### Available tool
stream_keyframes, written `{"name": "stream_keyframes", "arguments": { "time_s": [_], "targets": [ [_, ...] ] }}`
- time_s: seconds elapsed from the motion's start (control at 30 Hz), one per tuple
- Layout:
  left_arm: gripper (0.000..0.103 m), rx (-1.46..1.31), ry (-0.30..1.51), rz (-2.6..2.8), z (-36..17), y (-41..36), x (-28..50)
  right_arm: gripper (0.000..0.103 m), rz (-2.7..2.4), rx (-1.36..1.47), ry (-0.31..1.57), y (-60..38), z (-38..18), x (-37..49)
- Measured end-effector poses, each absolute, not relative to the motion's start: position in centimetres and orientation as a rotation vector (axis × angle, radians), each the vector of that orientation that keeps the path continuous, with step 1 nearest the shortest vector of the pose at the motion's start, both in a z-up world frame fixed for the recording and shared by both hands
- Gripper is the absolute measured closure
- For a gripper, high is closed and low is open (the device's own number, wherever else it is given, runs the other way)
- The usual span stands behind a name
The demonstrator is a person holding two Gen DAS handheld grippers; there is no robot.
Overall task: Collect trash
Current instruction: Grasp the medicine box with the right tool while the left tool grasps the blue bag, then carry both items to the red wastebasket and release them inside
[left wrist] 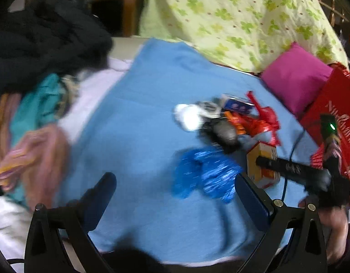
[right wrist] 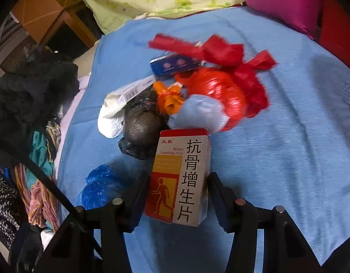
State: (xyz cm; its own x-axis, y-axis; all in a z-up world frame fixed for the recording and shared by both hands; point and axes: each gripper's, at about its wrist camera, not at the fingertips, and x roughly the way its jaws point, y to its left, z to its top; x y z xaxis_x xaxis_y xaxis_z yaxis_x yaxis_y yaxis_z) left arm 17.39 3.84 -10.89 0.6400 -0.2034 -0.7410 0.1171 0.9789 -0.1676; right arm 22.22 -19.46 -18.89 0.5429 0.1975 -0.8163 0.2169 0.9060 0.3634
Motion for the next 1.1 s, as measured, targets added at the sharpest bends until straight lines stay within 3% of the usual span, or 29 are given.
{"name": "stream_keyframes", "arguments": {
  "time_s": [0.13, 0.2, 0.3, 0.47, 0.73, 0.9, 1.1],
  "targets": [
    [0.001, -0.127, 0.918, -0.242, -12.6, 0.5, 20.1, 0.048, -0.008, 0.470, 0.967, -21.6, -17.6, 20.0],
    [0.009, -0.107, 0.965, -0.252, -14.2, -1.3, 21.3, 0.048, -0.006, 0.457, 0.949, -22.5, -16.8, 18.6],
    [0.033, -0.099, 1.044, -0.264, -16.4, -2.7, 22.4, 0.048, -0.004, 0.442, 0.924, -23.6, -15.8, 16.9],
    [0.045, -0.131, 1.016, -0.276, -16.8, -2.8, 21.6, 0.048, 0.009, 0.421, 0.858, -25.2, -14.0, 13.9],
    [0.047, -0.058, 0.823, -0.421, -8.6, -6.4, 18.0, 0.048, 0.031, 0.449, 0.693, -28.8, -9.6, 9.7],
    [0.047, 0.007, 0.698, -0.652, -2.7, -13.8, 15.2, 0.048, -0.050, 0.496, 0.560, -34.5, -5.8, 5.9],
    [0.046, 0.053, 0.651, -0.870, 0.3, -23.1, 13.3, 0.048, -0.209, 0.589, 0.478, -43.5, -3.8, 2.2]
  ]
}}
